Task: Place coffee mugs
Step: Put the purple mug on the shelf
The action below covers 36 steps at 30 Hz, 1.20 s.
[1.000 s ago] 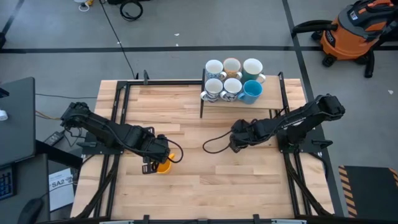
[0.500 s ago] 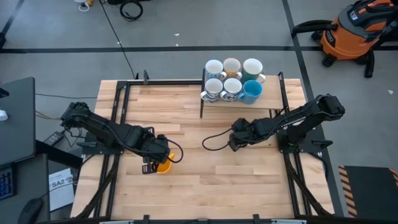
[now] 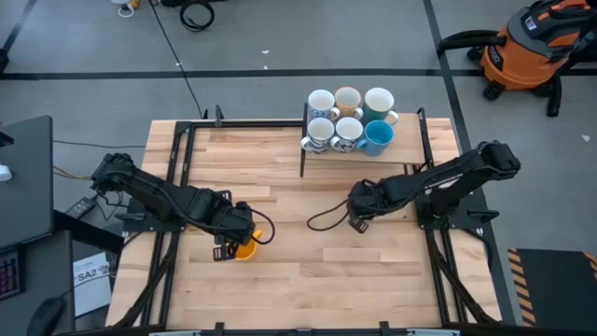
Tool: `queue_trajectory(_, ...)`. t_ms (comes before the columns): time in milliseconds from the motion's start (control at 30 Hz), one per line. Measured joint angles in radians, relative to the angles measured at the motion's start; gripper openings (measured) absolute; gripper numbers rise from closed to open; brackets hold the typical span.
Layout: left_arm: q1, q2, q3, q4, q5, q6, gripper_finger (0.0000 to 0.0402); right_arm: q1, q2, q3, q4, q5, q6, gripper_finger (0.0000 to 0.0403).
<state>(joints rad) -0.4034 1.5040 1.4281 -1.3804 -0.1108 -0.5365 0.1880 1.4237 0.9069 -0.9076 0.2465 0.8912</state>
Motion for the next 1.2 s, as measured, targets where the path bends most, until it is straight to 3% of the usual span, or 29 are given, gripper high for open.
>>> queue_trajectory(333,0.000,0.000,0.000,0.000,0.000,0.000,0.0114,0.001,-0.046,0.235,-0.317,-0.101,-0.163,0.0028)
queue_trajectory(633,0.000,0.000,0.000,0.000,0.000,0.000,0.0114,-0.016,-0.046,0.527,-0.603,-0.113,-0.240,0.0029)
queue_trajectory(800,0.000,0.000,0.000,0.001,0.000,0.000,0.0114,-0.041,-0.049,0.663,-0.674,-0.113,-0.247,0.0029)
queue_trajectory(1200,0.000,-0.001,0.000,0.001,0.000,0.000,0.0114,-0.150,-0.088,0.875,-0.664,-0.090,-0.441,0.0029)
